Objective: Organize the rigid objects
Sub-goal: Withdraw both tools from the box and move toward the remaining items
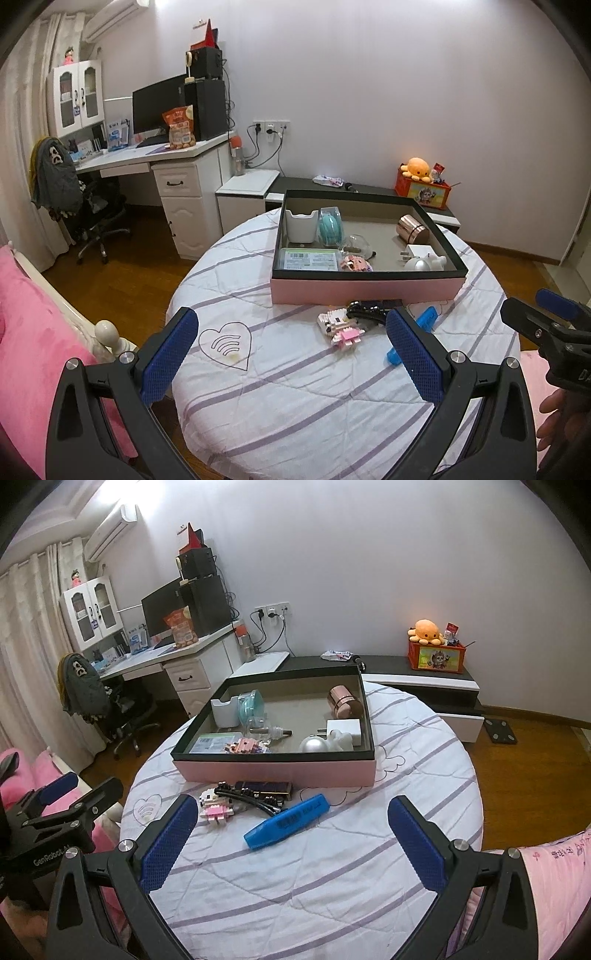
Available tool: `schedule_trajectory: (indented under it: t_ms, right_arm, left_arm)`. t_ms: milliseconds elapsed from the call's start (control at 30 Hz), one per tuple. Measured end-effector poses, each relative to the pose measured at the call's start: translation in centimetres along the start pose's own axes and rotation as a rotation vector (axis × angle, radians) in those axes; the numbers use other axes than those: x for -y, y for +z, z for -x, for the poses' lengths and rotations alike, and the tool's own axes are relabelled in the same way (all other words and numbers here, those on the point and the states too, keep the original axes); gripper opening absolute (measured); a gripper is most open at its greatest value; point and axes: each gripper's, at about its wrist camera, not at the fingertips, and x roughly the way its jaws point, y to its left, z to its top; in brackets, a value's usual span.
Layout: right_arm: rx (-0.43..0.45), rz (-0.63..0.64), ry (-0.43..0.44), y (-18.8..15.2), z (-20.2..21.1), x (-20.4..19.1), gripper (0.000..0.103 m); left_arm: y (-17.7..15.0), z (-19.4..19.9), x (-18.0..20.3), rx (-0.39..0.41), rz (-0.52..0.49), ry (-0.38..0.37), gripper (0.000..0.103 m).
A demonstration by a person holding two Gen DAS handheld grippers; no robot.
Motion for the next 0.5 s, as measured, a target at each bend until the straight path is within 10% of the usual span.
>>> schedule_trajectory:
  t_ms: [500]
  right_arm:
    - [0.004, 0.01, 0.001, -0.28, 0.77, -0.9, 0.103]
  left_arm:
    - [-0.62, 0.72, -0.59, 0.001, 0.018, 0.007, 0.103]
